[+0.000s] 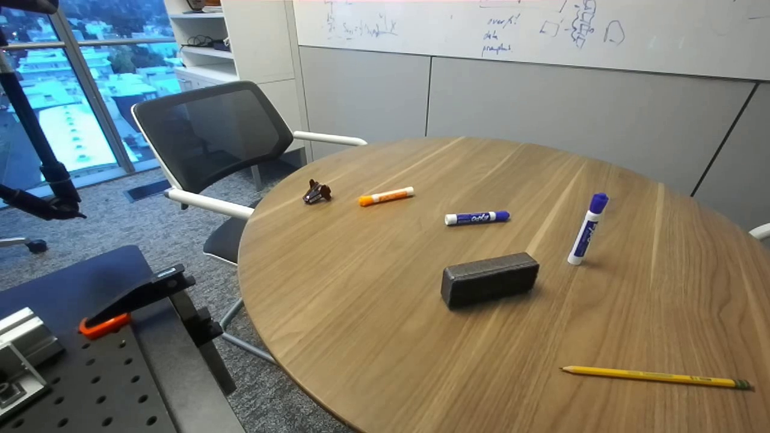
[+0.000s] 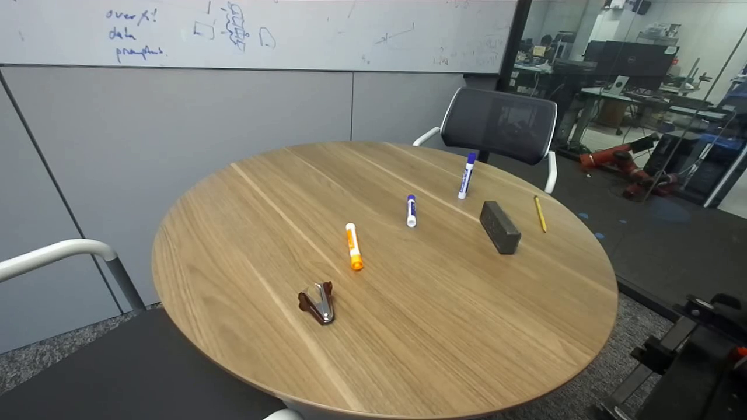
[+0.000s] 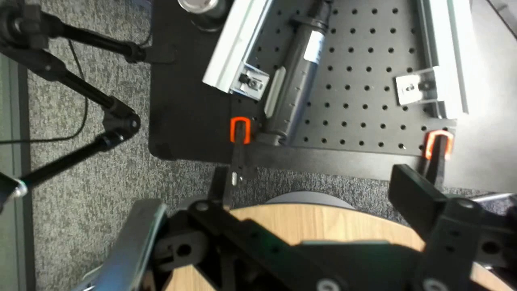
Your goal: Move the silver object to the right
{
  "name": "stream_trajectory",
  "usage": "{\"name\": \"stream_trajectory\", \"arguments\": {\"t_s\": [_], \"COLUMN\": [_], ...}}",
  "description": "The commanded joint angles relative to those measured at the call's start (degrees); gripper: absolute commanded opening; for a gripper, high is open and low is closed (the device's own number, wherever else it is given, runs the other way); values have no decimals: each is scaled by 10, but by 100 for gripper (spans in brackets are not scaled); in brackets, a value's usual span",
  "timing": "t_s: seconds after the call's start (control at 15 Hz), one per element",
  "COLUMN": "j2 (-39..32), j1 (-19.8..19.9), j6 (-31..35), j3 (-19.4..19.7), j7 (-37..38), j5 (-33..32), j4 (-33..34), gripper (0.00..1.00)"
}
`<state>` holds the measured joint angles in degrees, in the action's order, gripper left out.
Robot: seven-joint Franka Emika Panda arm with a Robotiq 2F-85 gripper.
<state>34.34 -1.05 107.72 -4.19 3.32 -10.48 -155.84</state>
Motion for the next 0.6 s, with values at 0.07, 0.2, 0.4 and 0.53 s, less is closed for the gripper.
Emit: {"name": "stream_trajectory", "arguments": {"t_s": [0.07,0.2,0.4,0.53], "j2": [-168,-233,-336,-404], "j1": [-34,-37,-45,-57], "j6": [83,116,139,149], "j3": [-59,-74,-79,-75], "j7": [114,153,191,208], "j5": [51,51,50,71], "j4": [110,163,258,321], "gripper": [100,100,100,100]}}
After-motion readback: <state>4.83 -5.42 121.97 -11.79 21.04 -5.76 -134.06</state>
